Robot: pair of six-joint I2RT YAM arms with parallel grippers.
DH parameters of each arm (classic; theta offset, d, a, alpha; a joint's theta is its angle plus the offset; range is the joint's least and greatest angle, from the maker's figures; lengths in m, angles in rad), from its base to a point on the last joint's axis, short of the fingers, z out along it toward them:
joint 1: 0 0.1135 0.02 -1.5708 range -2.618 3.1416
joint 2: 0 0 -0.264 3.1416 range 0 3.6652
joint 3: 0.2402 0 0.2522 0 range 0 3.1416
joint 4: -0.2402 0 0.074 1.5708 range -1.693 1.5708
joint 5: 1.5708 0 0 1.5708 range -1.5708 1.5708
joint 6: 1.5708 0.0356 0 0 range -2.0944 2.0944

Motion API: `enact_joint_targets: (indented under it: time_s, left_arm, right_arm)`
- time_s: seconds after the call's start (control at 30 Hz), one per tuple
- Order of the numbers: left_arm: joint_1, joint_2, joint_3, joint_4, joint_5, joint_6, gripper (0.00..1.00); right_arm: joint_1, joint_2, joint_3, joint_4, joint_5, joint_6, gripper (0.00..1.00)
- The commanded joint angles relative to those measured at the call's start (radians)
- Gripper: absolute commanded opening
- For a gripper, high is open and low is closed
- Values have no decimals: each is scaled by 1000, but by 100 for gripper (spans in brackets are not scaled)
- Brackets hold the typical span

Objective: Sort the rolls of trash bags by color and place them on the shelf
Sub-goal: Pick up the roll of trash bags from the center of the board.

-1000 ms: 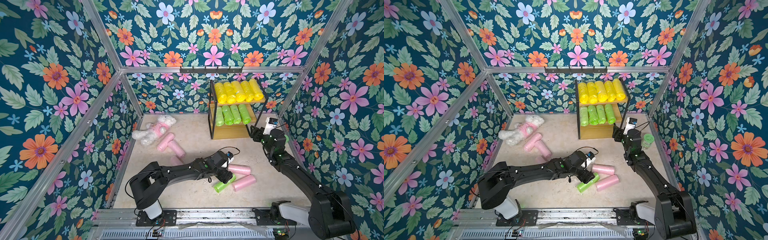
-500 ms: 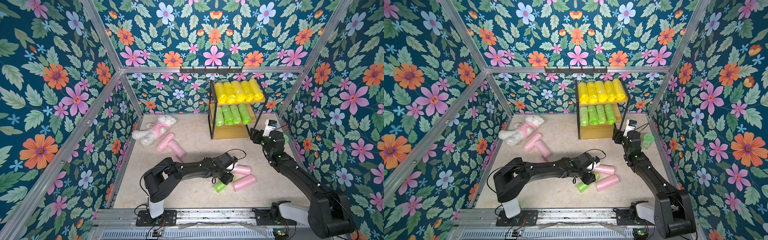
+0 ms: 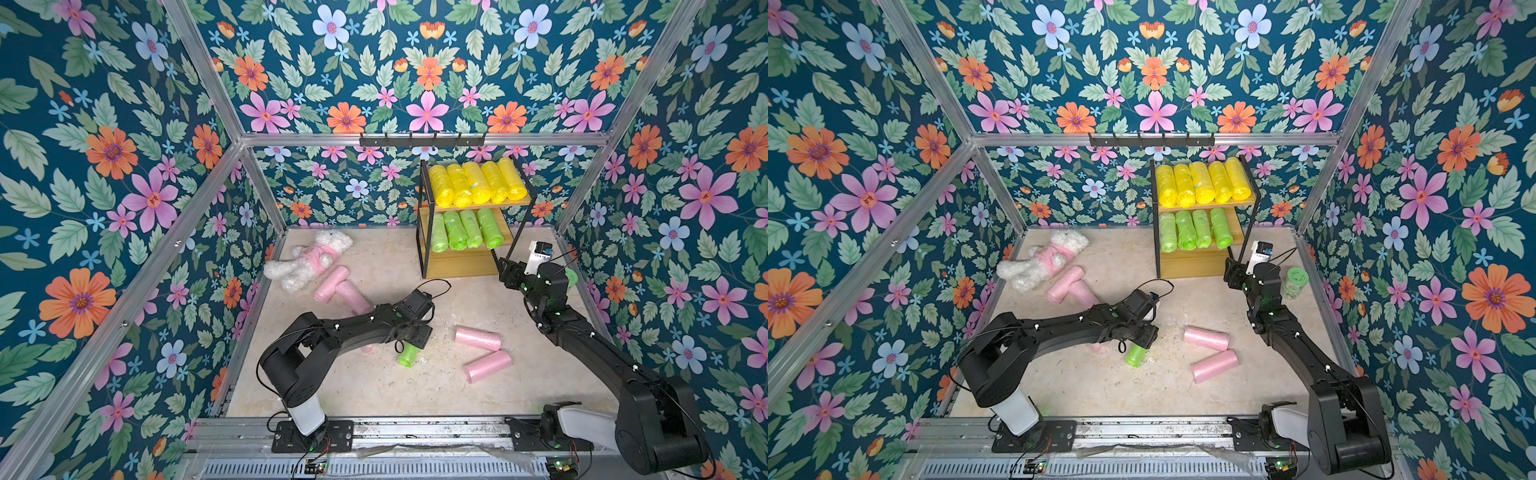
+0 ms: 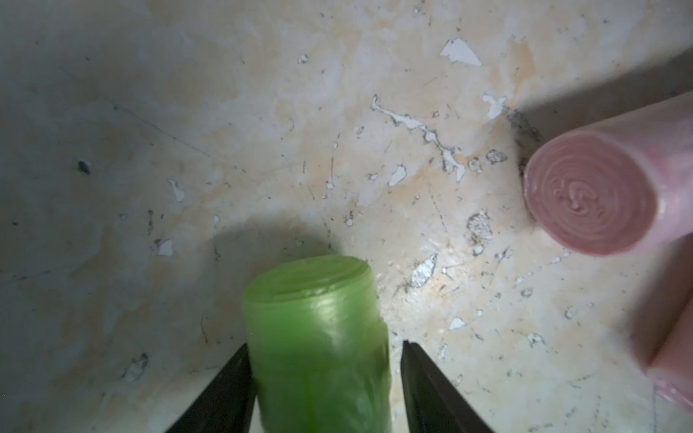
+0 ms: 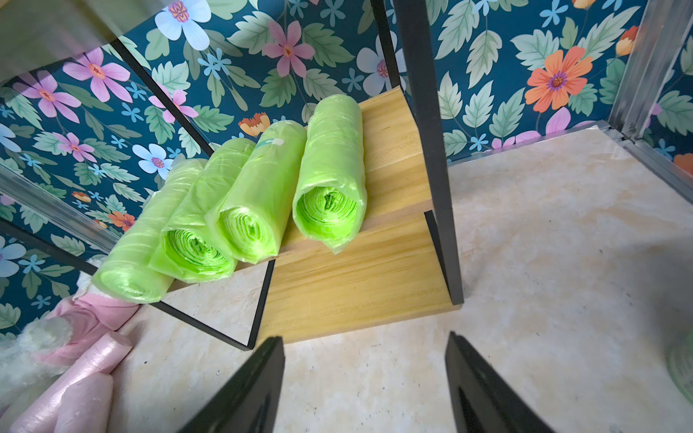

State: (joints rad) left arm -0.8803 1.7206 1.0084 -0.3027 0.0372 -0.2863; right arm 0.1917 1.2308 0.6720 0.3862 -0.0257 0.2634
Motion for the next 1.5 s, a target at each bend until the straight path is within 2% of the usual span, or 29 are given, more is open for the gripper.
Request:
enact_joint_targets:
  time_s: [0.0,0.13,0.3,0.5,0.6,0.8,0.97,1.2,1.47]
  left_arm:
    - [2,20,23,-13,-45,-40,75]
    - [0,68,51,-9,-36,-69,76]
    - [-8,87,59,-8,-66,-71,61]
    - [-4,-17,-8,119,-119,-112,41]
    - [23,-107,-70,224,-124,-160,36]
    - [109,-299,-195,496,-95,-317,31]
    - [137,-395,-264,710,-146,-458,31]
    - [144,-463,-374,1030,-258,-649,31]
    - [144,-471,-447,1273,-290,-781,31]
  right_arm:
    - [0,-8,-7,25,-11,9,72]
    - [1,-8,-18,31,-17,14,72]
    - [0,-21,-27,28,-28,22,72]
    - [1,-61,-60,59,-83,84,71]
    - [25,-89,-86,105,-121,148,70]
    - [194,-120,-119,222,-131,225,71]
    - [297,-62,-136,385,-225,325,75]
    - [405,13,-176,677,-283,472,84]
    - [473,138,-160,840,-308,561,98]
